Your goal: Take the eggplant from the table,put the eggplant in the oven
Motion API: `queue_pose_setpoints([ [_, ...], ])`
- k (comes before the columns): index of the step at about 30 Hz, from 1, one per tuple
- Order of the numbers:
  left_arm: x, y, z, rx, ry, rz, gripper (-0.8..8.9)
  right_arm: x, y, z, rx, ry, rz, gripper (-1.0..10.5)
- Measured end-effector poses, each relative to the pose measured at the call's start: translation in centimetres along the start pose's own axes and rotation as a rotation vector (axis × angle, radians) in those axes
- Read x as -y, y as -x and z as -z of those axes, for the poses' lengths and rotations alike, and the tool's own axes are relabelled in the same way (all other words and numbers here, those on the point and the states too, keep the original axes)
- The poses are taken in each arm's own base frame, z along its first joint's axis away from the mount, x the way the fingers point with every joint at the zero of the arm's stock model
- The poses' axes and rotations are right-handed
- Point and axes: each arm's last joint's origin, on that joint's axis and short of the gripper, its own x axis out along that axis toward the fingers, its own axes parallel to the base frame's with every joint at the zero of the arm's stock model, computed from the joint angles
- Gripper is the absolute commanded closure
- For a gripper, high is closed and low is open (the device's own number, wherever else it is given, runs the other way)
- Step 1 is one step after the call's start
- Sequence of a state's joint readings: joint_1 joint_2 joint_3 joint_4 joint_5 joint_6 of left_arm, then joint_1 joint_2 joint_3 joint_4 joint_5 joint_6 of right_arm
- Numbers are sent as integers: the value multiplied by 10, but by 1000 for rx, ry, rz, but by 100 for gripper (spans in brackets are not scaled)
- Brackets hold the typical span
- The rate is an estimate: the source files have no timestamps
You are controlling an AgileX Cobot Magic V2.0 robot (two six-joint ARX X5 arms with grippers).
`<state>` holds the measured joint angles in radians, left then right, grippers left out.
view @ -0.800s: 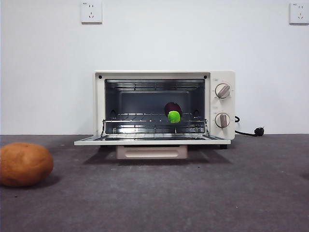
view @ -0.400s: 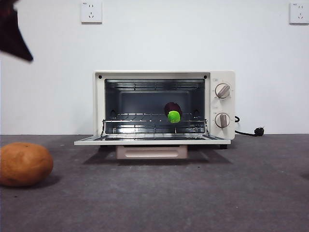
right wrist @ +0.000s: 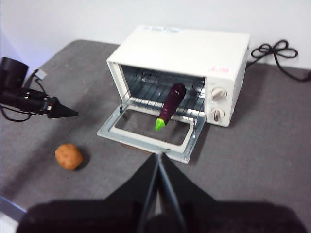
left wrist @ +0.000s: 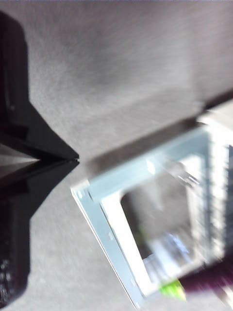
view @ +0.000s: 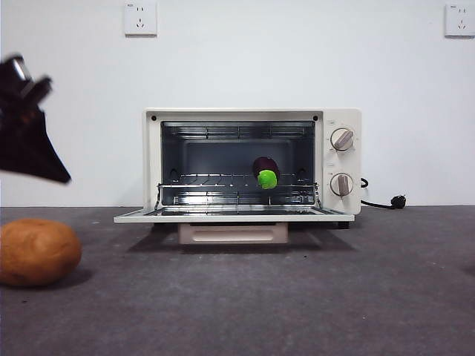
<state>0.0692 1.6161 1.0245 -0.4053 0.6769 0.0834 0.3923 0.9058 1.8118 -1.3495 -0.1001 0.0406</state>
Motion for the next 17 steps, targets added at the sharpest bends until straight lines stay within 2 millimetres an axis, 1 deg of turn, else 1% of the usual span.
queue_pose_setpoints([
  [4, -8, -26, 5, -39, 10, 58, 819, 0, 0, 0, -1, -5, 0, 958],
  [10, -15, -58, 13, -89, 16, 100, 819, 0, 5, 2, 10, -27, -1, 958],
  [13, -17, -69, 17, -109, 18, 113, 819, -1, 6, 3, 15, -37, -1, 958],
  [17, -16, -76, 16, -95, 7, 145, 819, -1, 7, 3, 16, -48, -1, 958],
])
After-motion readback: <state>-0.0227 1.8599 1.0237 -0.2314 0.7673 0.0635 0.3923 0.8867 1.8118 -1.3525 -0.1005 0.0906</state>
